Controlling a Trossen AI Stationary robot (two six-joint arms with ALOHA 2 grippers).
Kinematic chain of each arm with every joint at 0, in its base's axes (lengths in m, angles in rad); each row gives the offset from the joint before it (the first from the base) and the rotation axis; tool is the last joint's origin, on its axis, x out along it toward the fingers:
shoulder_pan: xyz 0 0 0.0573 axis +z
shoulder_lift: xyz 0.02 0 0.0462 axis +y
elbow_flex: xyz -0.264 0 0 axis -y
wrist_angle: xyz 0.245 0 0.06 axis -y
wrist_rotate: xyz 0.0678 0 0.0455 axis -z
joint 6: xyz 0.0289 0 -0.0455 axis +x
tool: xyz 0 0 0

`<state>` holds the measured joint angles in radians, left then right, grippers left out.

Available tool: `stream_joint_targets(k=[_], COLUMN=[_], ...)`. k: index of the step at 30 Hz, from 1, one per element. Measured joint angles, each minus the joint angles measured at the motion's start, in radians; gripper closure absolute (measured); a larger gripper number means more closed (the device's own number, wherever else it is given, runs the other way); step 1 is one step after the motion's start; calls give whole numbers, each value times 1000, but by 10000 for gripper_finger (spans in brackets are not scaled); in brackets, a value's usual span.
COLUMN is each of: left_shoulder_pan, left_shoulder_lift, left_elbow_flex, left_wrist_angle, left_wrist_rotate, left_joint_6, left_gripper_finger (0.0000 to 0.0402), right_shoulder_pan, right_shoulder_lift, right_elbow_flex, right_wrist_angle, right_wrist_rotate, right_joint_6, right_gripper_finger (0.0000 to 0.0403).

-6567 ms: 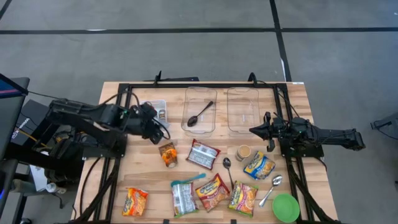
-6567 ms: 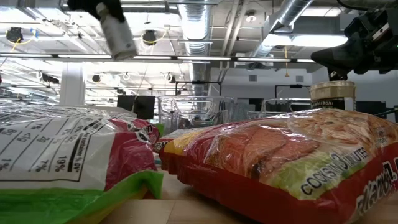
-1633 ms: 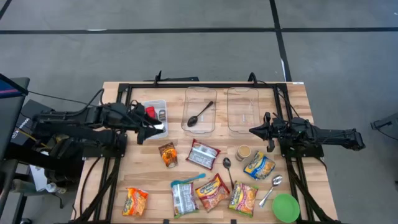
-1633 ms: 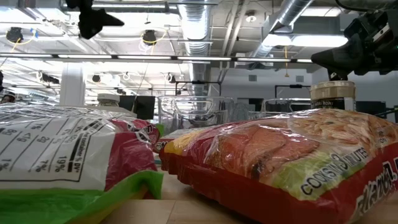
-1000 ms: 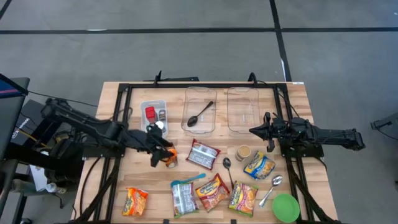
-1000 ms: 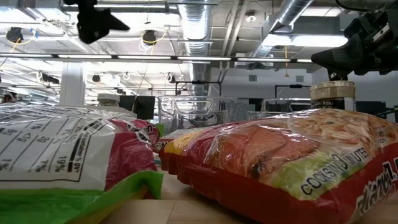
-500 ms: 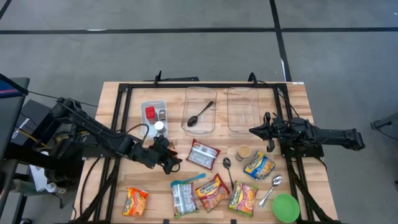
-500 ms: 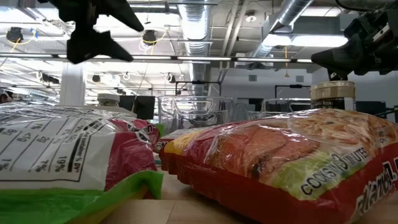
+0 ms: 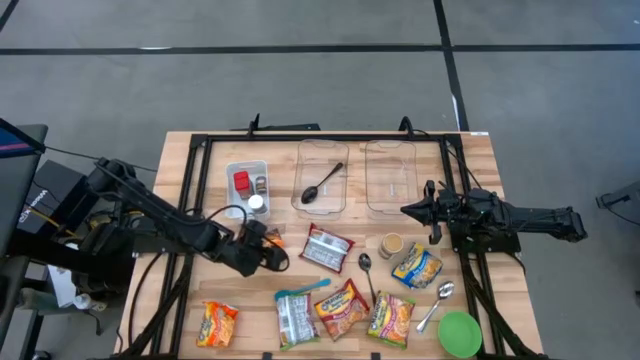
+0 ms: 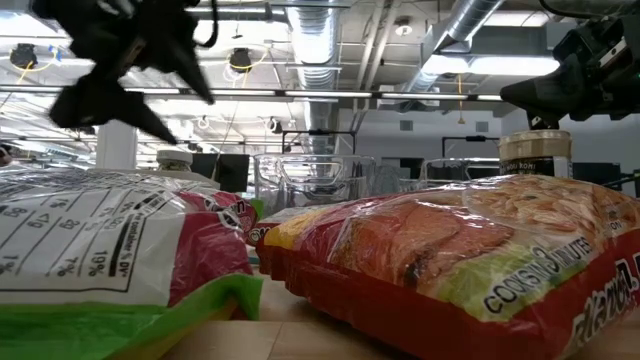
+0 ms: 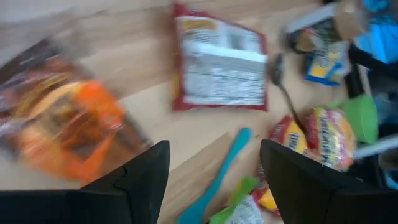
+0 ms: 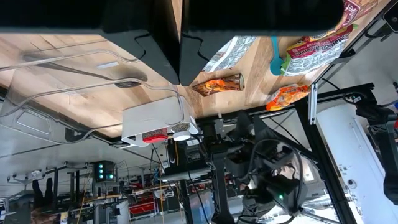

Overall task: Pick & Place Food Item
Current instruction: Put the orange seasoning pack into the white bin

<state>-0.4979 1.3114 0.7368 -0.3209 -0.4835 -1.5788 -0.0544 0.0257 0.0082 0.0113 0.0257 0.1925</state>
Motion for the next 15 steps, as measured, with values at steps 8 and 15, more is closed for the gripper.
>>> stream_joint_targets(k=[8, 15], left_shoulder_pan=[-56, -91], left_shoulder_lift=[-8, -4], left_elbow_flex=[0, 0], left_wrist_angle=[-167, -277], left_wrist_rotate=[-2, -1], left_joint_6=[-296, -551], left_gripper_finger=[156, 156], right_shoulder_pan=[0, 0], right_shoulder_lift=[0, 0], right_elbow_flex=[0, 0], right_wrist_angle=[1, 2], right_wrist_rotate=[0, 0], right_joint_6=[0, 0], right_gripper_finger=[403, 403])
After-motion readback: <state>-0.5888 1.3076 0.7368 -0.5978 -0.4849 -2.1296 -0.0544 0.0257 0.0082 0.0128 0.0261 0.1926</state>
